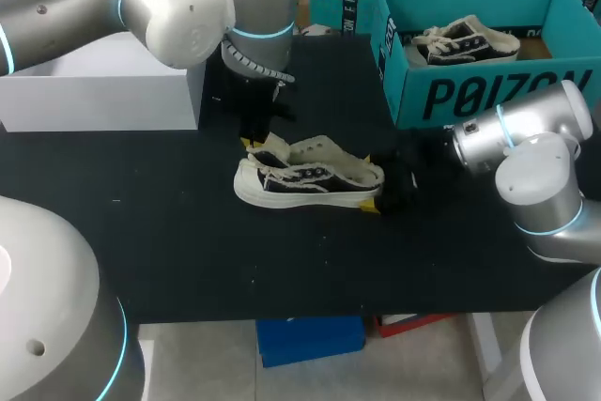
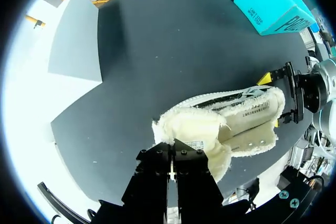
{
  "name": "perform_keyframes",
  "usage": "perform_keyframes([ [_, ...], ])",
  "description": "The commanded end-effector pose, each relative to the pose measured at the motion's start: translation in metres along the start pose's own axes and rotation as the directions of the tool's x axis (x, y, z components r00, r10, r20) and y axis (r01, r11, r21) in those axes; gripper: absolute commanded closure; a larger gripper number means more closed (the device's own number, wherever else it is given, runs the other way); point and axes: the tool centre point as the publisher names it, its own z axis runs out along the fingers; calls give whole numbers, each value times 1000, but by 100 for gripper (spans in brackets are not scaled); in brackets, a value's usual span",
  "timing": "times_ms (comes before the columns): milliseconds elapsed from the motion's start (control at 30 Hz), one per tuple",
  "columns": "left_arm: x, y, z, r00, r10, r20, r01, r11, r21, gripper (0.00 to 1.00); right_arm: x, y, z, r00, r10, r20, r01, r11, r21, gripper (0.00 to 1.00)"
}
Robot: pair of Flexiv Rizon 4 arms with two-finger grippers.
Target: Take the shoe out of the shoebox, open the shoe tongue, remove and reinsert the insole, then place the shoe into the shoebox
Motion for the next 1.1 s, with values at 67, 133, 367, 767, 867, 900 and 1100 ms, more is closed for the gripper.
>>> perform_keyframes([
  [67, -8, 6, 1, 993, 16, -114, -17, 1000, -4, 100, 0, -4, 1, 1000, 1, 1, -1, 1000, 3, 100],
  [133, -7, 7, 3, 994, 27, -106, -29, 999, -20, 100, 0, -4, 1, 1000, 1, 1, -1, 1000, 3, 100],
  [367, -8, 9, 5, 994, 73, -87, -78, 995, -55, 94, 0, -4, 1, 1000, 1, 1, -1, 1000, 3, 100],
  [767, -13, 10, -37, 987, 73, -142, -78, 997, -25, 0, 0, -4, 1, 1000, 1, 1, -1, 1000, 3, 100],
  [867, -12, 10, -56, 973, 118, -197, -120, 993, -3, 0, 0, -4, 1, 1000, 1, 1, -1, 1000, 3, 100],
  [900, -11, 11, -60, 964, 159, -213, -161, 987, 7, 0, 0, -4, 1, 1000, 1, 1, -1, 1000, 3, 100],
  [1100, -7, 12, -76, 847, 451, -281, -458, 888, 43, 0, 0, -4, 1, 1000, 1, 1, -1, 1000, 3, 100],
])
